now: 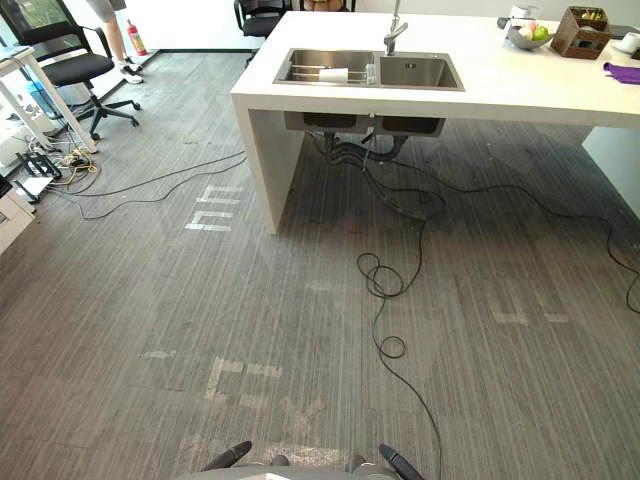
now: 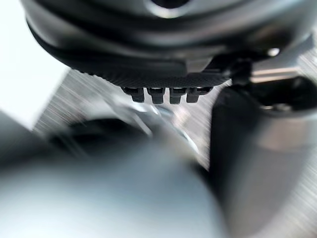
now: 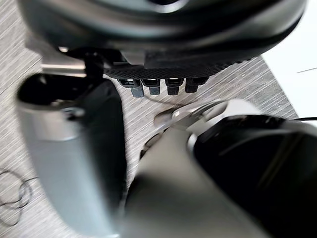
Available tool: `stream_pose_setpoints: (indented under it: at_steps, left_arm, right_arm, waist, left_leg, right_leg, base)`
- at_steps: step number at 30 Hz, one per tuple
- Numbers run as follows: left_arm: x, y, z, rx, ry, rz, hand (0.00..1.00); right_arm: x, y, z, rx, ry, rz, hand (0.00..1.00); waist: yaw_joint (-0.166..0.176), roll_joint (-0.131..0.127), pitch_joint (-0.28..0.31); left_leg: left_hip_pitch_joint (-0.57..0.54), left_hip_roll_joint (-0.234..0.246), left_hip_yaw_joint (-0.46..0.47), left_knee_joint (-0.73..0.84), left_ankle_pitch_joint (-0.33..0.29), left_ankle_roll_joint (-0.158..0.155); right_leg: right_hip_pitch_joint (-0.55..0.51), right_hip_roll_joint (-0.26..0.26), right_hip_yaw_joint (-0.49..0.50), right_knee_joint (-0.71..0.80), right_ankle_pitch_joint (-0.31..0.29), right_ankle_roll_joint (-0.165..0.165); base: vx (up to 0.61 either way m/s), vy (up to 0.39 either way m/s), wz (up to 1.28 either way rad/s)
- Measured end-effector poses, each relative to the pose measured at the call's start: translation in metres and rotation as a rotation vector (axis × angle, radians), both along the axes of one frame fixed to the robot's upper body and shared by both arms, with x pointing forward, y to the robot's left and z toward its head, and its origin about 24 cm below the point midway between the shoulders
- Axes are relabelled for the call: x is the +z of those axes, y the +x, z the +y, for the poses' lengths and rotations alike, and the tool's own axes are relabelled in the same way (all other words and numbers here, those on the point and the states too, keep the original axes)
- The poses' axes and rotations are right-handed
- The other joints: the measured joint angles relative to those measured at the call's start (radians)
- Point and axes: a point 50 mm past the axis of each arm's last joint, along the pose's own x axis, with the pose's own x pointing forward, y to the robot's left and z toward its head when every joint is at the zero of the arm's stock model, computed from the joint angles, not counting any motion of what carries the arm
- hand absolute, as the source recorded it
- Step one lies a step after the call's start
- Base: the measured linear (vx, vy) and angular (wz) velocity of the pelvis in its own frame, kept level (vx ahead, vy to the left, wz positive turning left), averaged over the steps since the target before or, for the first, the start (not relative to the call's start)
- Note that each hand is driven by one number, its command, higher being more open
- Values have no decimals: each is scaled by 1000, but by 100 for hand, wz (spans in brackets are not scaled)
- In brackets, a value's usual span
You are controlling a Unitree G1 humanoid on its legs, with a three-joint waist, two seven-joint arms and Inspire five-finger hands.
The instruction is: Walk over to the sink, pick up the cup, carry it to the dishwasher, place the cup inside the dishwasher, then close the dishwasher door
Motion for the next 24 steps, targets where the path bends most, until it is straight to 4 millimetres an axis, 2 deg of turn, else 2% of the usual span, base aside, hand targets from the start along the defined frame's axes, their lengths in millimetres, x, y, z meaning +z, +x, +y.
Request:
stream_pose_setpoints:
  at_steps: [5, 9, 12, 13, 15, 19, 24]
  left_arm:
    - [2, 12, 0, -29, 7, -38, 100]
    - [6, 30, -1, -82, 34, -101, 100]
    - [16, 63, -9, -101, 104, -250, 100]
    - [22, 82, -18, -120, 147, -325, 100]
    - [30, 102, -25, -148, 195, -388, 100]
    - [42, 123, -25, -222, 333, -455, 100]
    - [41, 122, -21, -294, 451, -435, 100]
  right_arm:
    - [5, 36, 1, 36, -18, -132, 100]
    - [13, 72, 7, 88, -32, -247, 100]
    - [22, 101, 15, 129, -19, -359, 100]
    - [27, 114, 19, 153, -9, -404, 100]
    - [32, 126, 22, 197, -3, -446, 100]
    - [37, 135, 22, 276, -30, -476, 100]
    - [37, 134, 18, 276, -44, -470, 100]
  waist:
    - [-2, -2, 17]
    - [5, -2, 29]
    - [7, -2, 29]
    - [9, -2, 29]
    - [8, -2, 29]
    - [7, 0, 31]
    - [6, -1, 35]
  left_leg:
    - [8, -6, 0, -22, 11, -11]
    - [12, -9, 0, -29, 14, -15]
    - [16, -12, 2, -42, 23, -29]
    - [17, -14, 2, -42, 23, -29]
    - [18, -14, 4, -42, 23, -29]
    - [27, -15, 8, -51, 23, -29]
    - [33, -21, 11, -56, 23, -29]
  right_leg:
    - [14, 1, -14, -37, 13, 8]
    - [24, -2, -37, -43, 13, 16]
    - [27, -8, -54, -43, 13, 31]
    - [28, -10, -56, -43, 12, 32]
    - [29, -11, -55, -42, 11, 42]
    - [33, -14, -55, -37, 6, 49]
    - [39, -21, -67, -31, 0, 58]
  base:
    - [44, 7, 7]
    - [12, 13, 9]
    - [-11, 18, 9]
    - [-24, 23, 6]
    - [0, 0, 0]
    - [0, 0, 0]
    - [13, 22, 7]
